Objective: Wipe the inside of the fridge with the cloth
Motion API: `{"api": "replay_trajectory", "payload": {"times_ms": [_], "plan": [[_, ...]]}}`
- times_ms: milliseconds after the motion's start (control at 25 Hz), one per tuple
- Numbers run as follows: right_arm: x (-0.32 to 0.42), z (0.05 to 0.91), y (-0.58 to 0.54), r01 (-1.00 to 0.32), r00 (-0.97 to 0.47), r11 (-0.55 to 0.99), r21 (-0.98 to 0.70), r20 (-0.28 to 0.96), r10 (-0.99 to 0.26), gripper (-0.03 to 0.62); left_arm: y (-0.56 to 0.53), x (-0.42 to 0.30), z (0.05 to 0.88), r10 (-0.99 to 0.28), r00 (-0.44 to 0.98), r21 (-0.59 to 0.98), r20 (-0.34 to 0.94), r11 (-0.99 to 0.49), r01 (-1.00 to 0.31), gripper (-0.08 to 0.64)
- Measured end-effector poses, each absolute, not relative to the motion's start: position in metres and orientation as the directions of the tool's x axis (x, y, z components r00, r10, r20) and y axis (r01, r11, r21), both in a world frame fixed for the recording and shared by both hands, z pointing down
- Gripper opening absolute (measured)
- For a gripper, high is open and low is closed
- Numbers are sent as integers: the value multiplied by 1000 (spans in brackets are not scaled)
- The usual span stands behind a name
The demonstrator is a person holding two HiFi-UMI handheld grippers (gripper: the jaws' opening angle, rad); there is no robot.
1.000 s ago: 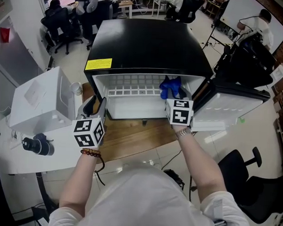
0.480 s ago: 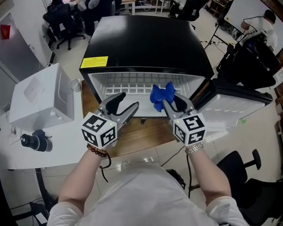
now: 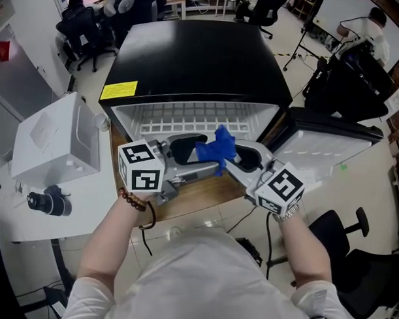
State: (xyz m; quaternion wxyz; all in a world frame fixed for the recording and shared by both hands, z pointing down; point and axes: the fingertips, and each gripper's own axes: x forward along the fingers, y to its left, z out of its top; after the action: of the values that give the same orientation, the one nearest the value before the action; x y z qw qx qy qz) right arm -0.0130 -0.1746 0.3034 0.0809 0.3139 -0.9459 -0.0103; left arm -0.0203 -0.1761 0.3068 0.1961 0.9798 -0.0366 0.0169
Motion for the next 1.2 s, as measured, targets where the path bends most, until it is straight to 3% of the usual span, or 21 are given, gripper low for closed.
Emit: {"api": "replay_trajectory", "payload": {"times_ms": [80, 280, 640, 960, 1200], "plan": [[-16, 303, -170, -567, -803, 818, 95, 155, -575, 118, -170, -14, 308, -30, 998, 411, 48, -910, -48, 355], [-16, 305, -167, -551, -805, 823, 137, 173, -567, 118, -160, -7, 307, 34, 998, 464, 43, -886, 10, 266], [-19, 314, -165, -516, -800, 827, 224, 220, -558, 120, -165, -5, 310, 33, 996, 529, 80, -849, -15, 205], [-7, 324, -173, -603, -758, 786, 135, 210, -618, 158, -173, -1, 314, -43, 989, 434, 142, -895, -101, 111], [12, 329, -178, -697, -691, 713, 79, 194, -697, 178, -180, 9, 314, -139, 974, 304, 180, -934, -189, 97]]}}
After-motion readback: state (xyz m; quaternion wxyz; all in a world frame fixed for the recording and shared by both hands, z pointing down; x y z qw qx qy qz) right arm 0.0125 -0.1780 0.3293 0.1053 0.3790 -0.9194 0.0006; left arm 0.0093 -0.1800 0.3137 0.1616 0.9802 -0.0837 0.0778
